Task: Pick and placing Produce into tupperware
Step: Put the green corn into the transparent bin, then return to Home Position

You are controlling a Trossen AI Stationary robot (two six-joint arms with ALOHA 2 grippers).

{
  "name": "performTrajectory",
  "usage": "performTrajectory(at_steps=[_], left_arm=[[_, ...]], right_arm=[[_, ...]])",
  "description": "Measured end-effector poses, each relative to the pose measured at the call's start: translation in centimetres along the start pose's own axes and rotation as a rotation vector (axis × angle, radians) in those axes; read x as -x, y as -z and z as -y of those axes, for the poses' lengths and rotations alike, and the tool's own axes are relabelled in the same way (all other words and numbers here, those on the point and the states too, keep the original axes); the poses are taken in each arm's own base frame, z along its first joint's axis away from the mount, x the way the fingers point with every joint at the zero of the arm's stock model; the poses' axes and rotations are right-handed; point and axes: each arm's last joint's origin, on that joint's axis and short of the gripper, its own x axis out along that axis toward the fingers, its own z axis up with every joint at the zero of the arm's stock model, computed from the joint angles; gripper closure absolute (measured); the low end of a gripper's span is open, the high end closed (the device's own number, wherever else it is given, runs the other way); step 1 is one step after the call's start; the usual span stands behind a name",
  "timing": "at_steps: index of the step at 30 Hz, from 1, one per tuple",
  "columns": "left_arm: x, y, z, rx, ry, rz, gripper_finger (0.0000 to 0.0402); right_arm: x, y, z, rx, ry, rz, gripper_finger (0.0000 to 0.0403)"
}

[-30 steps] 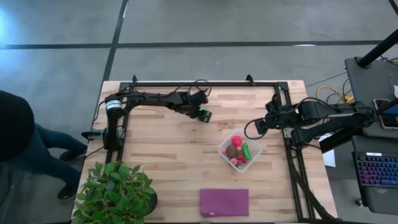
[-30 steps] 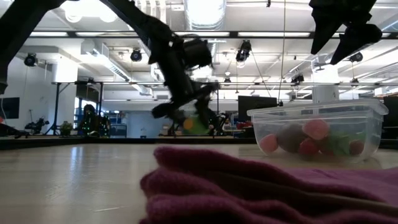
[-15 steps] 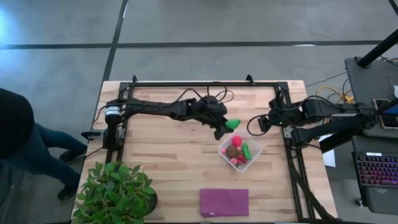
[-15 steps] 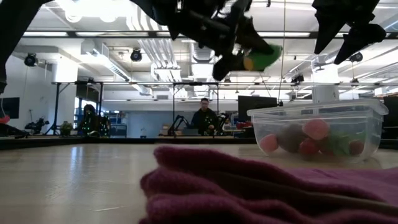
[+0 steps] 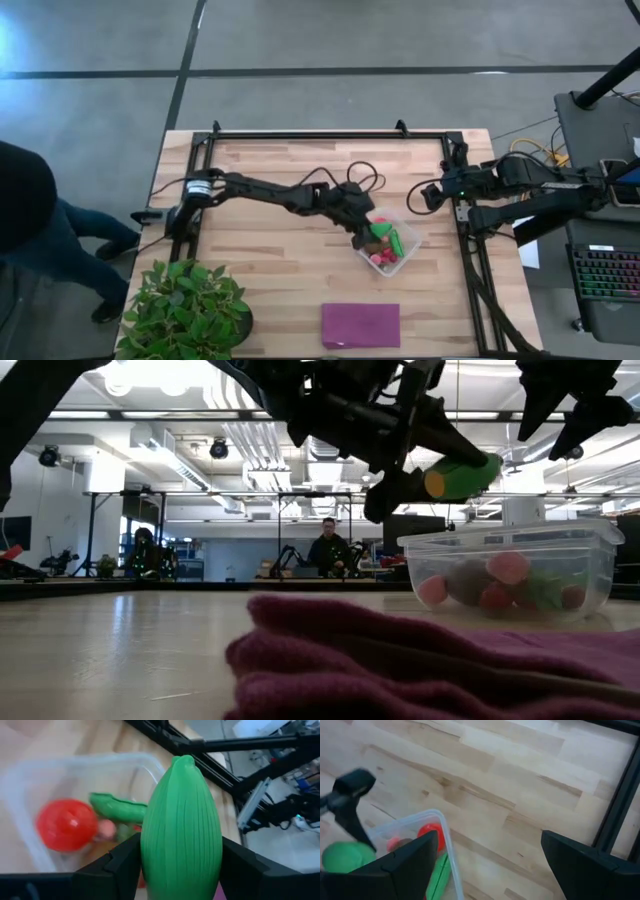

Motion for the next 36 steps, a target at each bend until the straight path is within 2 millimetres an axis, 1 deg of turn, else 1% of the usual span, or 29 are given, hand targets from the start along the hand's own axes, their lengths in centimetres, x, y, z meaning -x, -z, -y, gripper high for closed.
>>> performTrajectory(at_steps=[3, 5, 7, 10, 13, 17, 20, 23, 26, 31, 33, 36], left_arm=[[-0.9, 0.5, 0.0, 0.03, 0.018, 0.002, 0.0201], [-0.9, 0.7, -0.2, 0.047, 0.003, -0.011, 0.02], [-1.0, 0.6, -0.3, 0.051, -0.031, 0.018, 0.0196], [-0.9, 0.6, -0.5, 0.119, -0.049, 0.019, 0.0178], [-1.1, 0.7, -0.7, 0.128, -0.057, 0.023, 0.0152], [-1.2, 0.9, -0.8, 0.181, -0.06, 0.017, 0.0121], [-1.2, 0.9, -0.8, 0.181, -0.05, 0.01, 0.0109], [-1.1, 0.7, -0.7, 0.173, -0.045, 0.015, 0.0107], [-0.6, 0.2, -1.0, 0.174, -0.048, 0.03, 0.0107], [0.7, -1.4, -2.1, 0.195, -0.059, 0.072, 0.0107], [1.5, -2.1, -2.5, 0.202, -0.004, 0.049, 0.0107], [3.6, -3.7, -2.1, 0.252, 0.102, 0.033, 0.0107]], right_arm=[[-0.1, 0.0, 0.0, 0.003, 0.004, -0.007, 0.0058], [-0.1, 0.0, -0.1, 0.005, 0.007, -0.015, 0.0058], [-0.2, 0.1, -0.1, 0.008, 0.01, -0.022, 0.0058], [-0.2, 0.1, -0.1, 0.009, 0.006, -0.034, 0.0058], [-0.3, 0.1, -0.2, 0.01, 0.007, -0.037, 0.0058], [-0.3, 0.1, -0.2, 0.013, 0.007, -0.037, 0.0058], [-0.3, 0.1, -0.2, 0.021, 0.007, -0.036, 0.0057], [-0.3, 0.1, -0.2, 0.031, 0.008, -0.034, 0.0057], [-0.3, 0.1, -0.2, 0.036, 0.008, -0.034, 0.0057], [-0.3, 0.1, -0.2, 0.057, 0.008, -0.034, 0.0057], [-0.3, 0.1, -0.2, 0.074, 0.008, -0.034, 0.0057], [-0.3, 0.1, -0.2, 0.11, 0.006, -0.033, 0.0057]])
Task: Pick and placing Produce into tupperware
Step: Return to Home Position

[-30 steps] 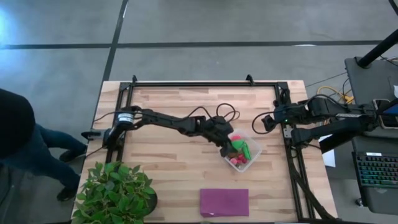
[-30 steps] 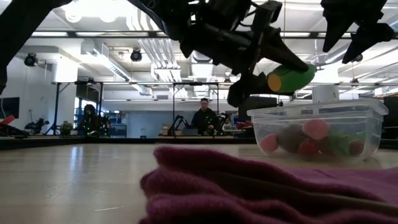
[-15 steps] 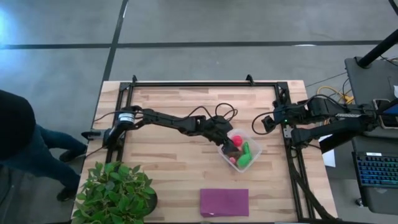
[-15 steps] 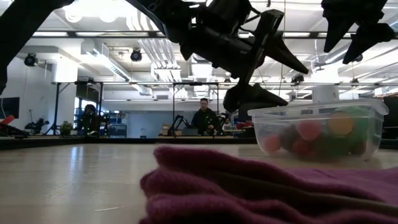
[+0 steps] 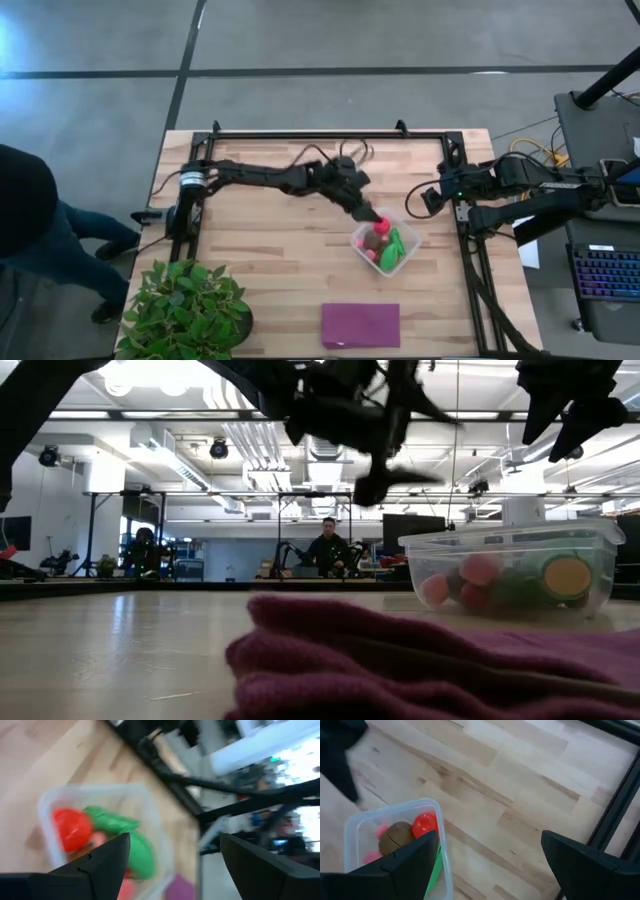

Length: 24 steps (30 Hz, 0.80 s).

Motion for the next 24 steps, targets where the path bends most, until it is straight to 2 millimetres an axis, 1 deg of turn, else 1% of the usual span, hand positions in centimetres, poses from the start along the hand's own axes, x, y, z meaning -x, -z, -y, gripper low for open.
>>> performTrajectory(at_steps=[2, 4, 8, 10, 12, 15, 18, 20, 24], left_arm=[[1.5, -0.8, 1.2, -0.009, 0.06, -0.002, 0.0107], [2.9, -1.4, 2.8, -0.078, 0.107, 0.013, 0.0107], [6.7, -2.4, 6.8, -0.188, 0.157, 0.118, 0.0107], [8.6, -2.5, 8.2, -0.242, 0.157, 0.161, 0.0107], [10.3, -2.4, 9.3, -0.253, 0.144, 0.176, 0.0106], [12.7, -1.6, 10.8, -0.242, 0.072, 0.184, 0.0106], [15.1, -0.3, 12.6, -0.276, -0.024, 0.202, 0.0106], [16.3, 0.9, 13.5, -0.313, -0.061, 0.205, 0.0106], [18.3, 3.4, 14.7, -0.402, -0.013, 0.226, 0.0106]], right_arm=[[0.1, 0.0, 0.0, 0.037, -0.01, 0.005, 0.0057], [0.6, -0.3, -0.3, 0.092, -0.048, 0.029, 0.0057], [1.9, -1.0, -0.8, 0.189, -0.126, 0.093, 0.0057], [2.4, -1.4, -0.8, 0.223, -0.108, 0.131, 0.0057], [2.8, -1.7, -0.5, 0.21, -0.065, 0.172, 0.0057], [3.7, -2.1, -0.3, 0.158, -0.075, 0.202, 0.0057], [4.4, -2.4, -0.6, 0.239, -0.145, 0.256, 0.0057], [4.9, -2.8, -1.0, 0.276, -0.233, 0.307, 0.0057], [5.7, -3.4, -2.2, 0.353, -0.491, 0.418, 0.0057]])
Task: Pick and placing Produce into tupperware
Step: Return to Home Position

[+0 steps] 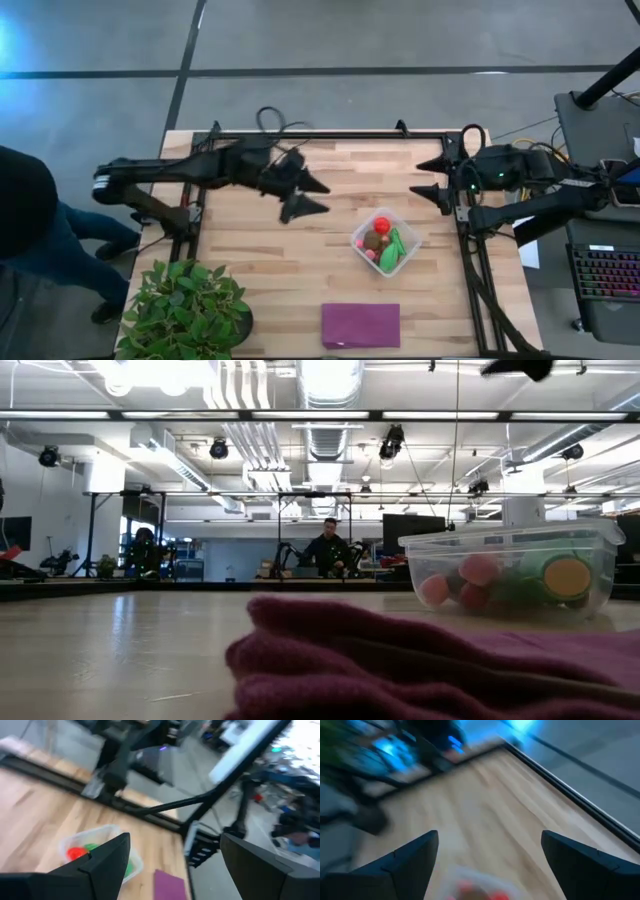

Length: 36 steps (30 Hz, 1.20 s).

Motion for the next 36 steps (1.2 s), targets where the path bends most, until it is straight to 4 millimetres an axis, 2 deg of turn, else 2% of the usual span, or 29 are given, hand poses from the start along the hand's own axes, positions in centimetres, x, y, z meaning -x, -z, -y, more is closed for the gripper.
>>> performTrajectory(at_steps=[2, 5, 9, 12, 17, 22, 28, 30, 32, 34, 36], left_arm=[[1.2, 1.2, 0.5, -0.03, 0.041, 0.022, 0.0107], [2.8, 3.6, 0.4, -0.059, 0.11, 0.091, 0.0106], [4.8, 7.1, -0.4, -0.078, 0.203, 0.202, 0.0107], [6.8, 9.4, -1.2, -0.103, 0.267, 0.292, 0.0107], [9.5, 12.9, -2.7, -0.103, 0.299, 0.353, 0.0107], [11.8, 15.4, -3.7, -0.092, 0.321, 0.383, 0.0107], [12.9, 18.8, -5.3, -0.03, 0.32, 0.355, 0.0107], [13.4, 19.8, -5.8, -0.008, 0.331, 0.361, 0.0107], [14.0, 20.6, -6.1, -0.01, 0.346, 0.381, 0.0107], [14.4, 21.3, -6.4, -0.015, 0.358, 0.399, 0.0107], [14.8, 21.9, -6.6, -0.021, 0.374, 0.425, 0.0107]], right_arm=[[-0.3, -0.3, -0.4, 0.001, -0.084, 0.074, 0.0057], [-1.0, -0.1, -0.5, -0.009, -0.109, 0.123, 0.0057], [-2.0, 0.9, -0.3, -0.01, -0.105, 0.107, 0.0057], [-2.4, 1.7, -0.4, -0.004, -0.172, 0.094, 0.0057], [-2.2, 1.7, -0.1, -0.027, -0.315, 0.236, 0.0057], [-1.7, 3.1, 1.8, -0.076, -0.259, 0.289, 0.0057], [-0.2, 4.9, 3.7, -0.118, -0.138, 0.332, 0.0057], [0.4, 5.8, 4.5, -0.183, -0.016, 0.315, 0.0057], [0.9, 6.8, 5.0, -0.325, 0.054, 0.272, 0.0057], [1.5, 7.6, 5.3, -0.371, 0.057, 0.25, 0.0057], [2.0, 7.6, 5.0, -0.254, -0.056, 0.276, 0.0057]])
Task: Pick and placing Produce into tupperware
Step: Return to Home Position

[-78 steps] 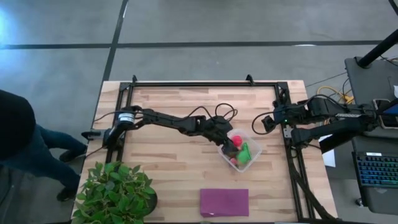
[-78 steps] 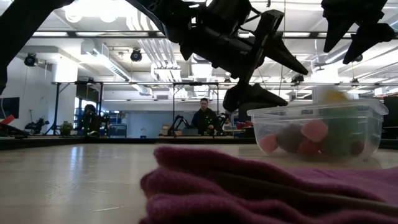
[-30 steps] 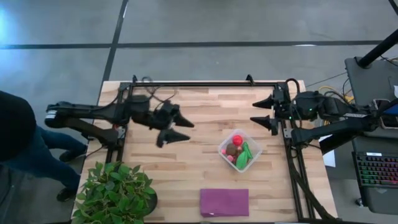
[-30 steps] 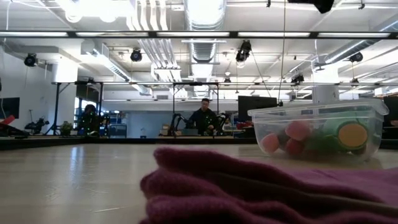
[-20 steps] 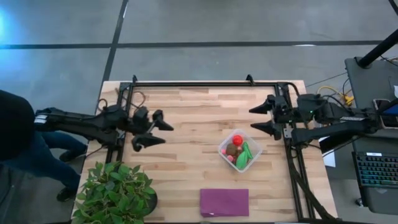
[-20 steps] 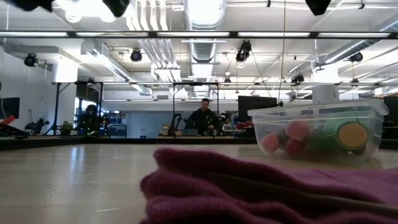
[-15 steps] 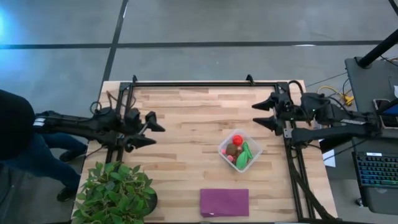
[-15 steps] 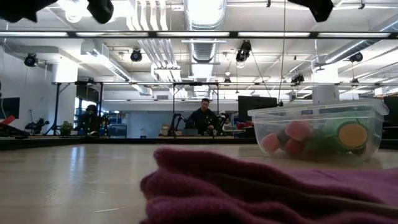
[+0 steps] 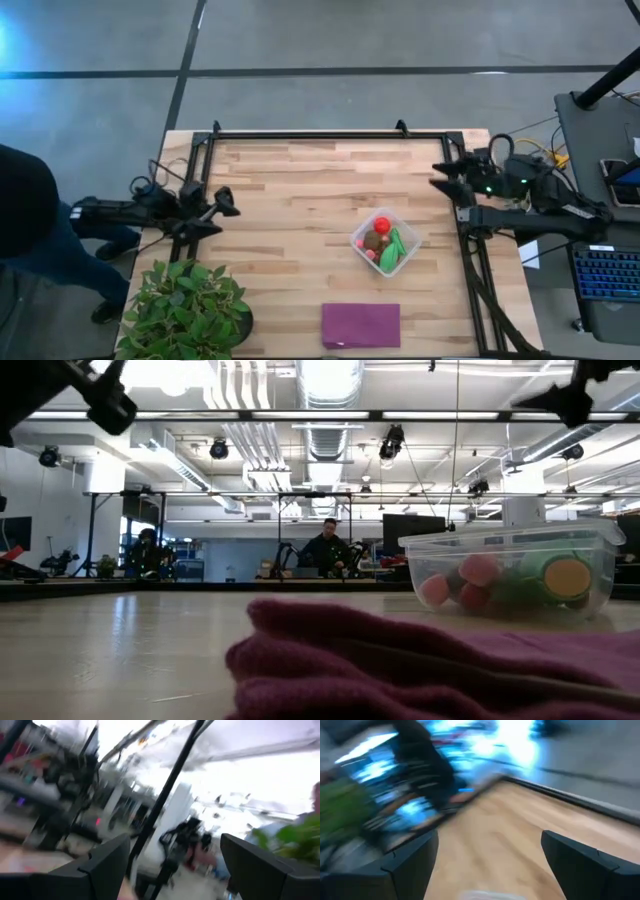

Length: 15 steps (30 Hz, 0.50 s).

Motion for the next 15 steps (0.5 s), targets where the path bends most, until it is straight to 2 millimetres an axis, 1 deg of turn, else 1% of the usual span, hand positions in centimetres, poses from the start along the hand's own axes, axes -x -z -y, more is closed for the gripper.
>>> performTrajectory(at_steps=[3, 4, 5, 7, 10, 13, 14, 15], left_arm=[[0.9, 0.4, 0.0, -0.013, 0.028, 0.037, 0.0107], [1.1, 0.6, -0.1, -0.018, 0.032, 0.044, 0.0107], [1.4, 0.7, -0.1, -0.027, 0.042, 0.058, 0.0107], [1.3, 1.2, -0.4, -0.026, 0.027, 0.038, 0.0107], [1.2, 1.7, -0.8, -0.015, -0.008, -0.006, 0.0107], [1.1, 2.4, -1.3, -0.036, -0.056, -0.067, 0.0107], [1.2, 2.5, -1.4, -0.05, -0.058, -0.07, 0.0107], [1.2, 2.4, -1.3, -0.067, -0.056, -0.068, 0.0107]], right_arm=[[0.8, -0.4, -1.0, 0.178, -0.314, 0.06, 0.0057], [1.3, -0.5, -1.2, 0.214, -0.392, 0.097, 0.0057], [1.6, -0.6, -1.3, 0.234, -0.435, 0.137, 0.0057], [2.1, -0.3, -1.1, 0.253, -0.453, 0.2, 0.0057], [2.1, 1.0, -0.2, 0.253, -0.403, 0.215, 0.0057], [2.1, 2.3, 0.6, 0.248, -0.411, 0.248, 0.0057], [1.8, 2.8, 0.8, 0.242, -0.418, 0.258, 0.0057], [1.2, 3.6, 1.2, 0.234, -0.411, 0.233, 0.0057]])
